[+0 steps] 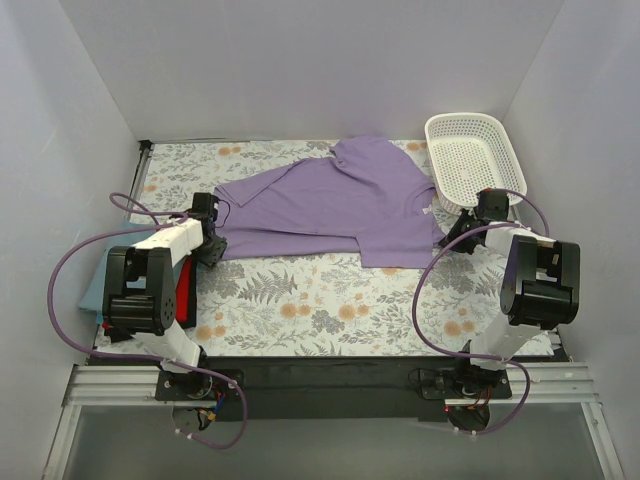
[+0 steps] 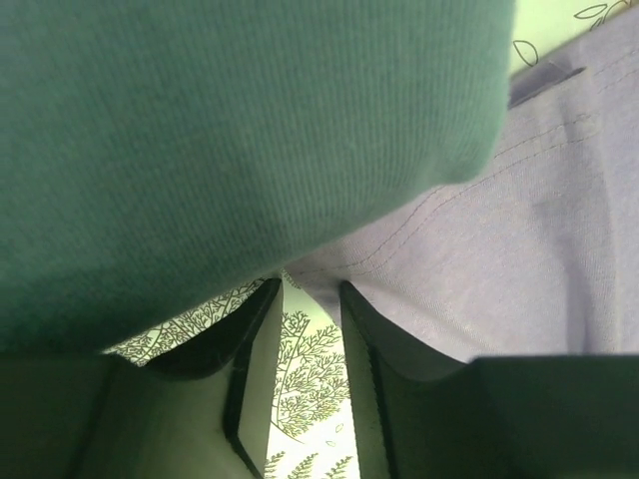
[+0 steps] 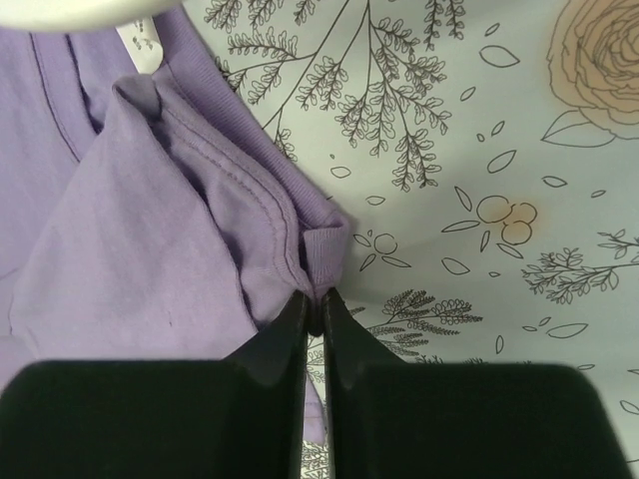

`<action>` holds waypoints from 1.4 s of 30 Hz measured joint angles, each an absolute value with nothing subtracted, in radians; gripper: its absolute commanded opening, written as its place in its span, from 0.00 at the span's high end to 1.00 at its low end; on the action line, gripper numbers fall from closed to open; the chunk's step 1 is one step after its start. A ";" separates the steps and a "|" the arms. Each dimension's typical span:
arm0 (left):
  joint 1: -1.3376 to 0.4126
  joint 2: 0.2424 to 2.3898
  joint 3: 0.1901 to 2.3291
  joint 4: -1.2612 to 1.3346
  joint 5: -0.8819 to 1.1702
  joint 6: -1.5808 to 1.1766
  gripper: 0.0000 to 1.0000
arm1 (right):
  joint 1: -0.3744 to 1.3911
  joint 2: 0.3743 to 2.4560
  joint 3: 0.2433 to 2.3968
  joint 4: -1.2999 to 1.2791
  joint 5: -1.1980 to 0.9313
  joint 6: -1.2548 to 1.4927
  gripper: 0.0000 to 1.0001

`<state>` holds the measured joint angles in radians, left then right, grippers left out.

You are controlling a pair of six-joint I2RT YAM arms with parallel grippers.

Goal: Fold and stack the t-shirts
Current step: Fold the tshirt

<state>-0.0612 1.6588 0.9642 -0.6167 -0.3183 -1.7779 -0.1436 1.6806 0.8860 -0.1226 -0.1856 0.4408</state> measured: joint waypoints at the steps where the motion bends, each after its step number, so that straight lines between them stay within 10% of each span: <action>1: -0.061 1.659 0.964 -0.617 -0.319 -1.778 0.74 | -0.144 1.681 0.885 -0.123 -0.186 0.443 0.94; 6: -0.061 1.659 0.963 -0.616 -0.320 -1.783 1.00 | -0.144 1.681 0.885 -0.123 -0.184 0.446 0.99; 36: -0.062 1.280 0.746 -0.752 -0.334 -1.863 1.00 | -0.274 1.229 0.622 -0.305 -0.197 0.385 0.99; 42: -0.062 1.223 0.706 -0.759 -0.325 -1.862 1.00 | -0.288 1.182 0.572 -0.348 -0.203 0.368 0.81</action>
<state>-0.0620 1.2228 0.7059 -0.7593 -0.3248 -1.8622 -0.2878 1.1824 0.5724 -0.3485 -0.2028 0.3679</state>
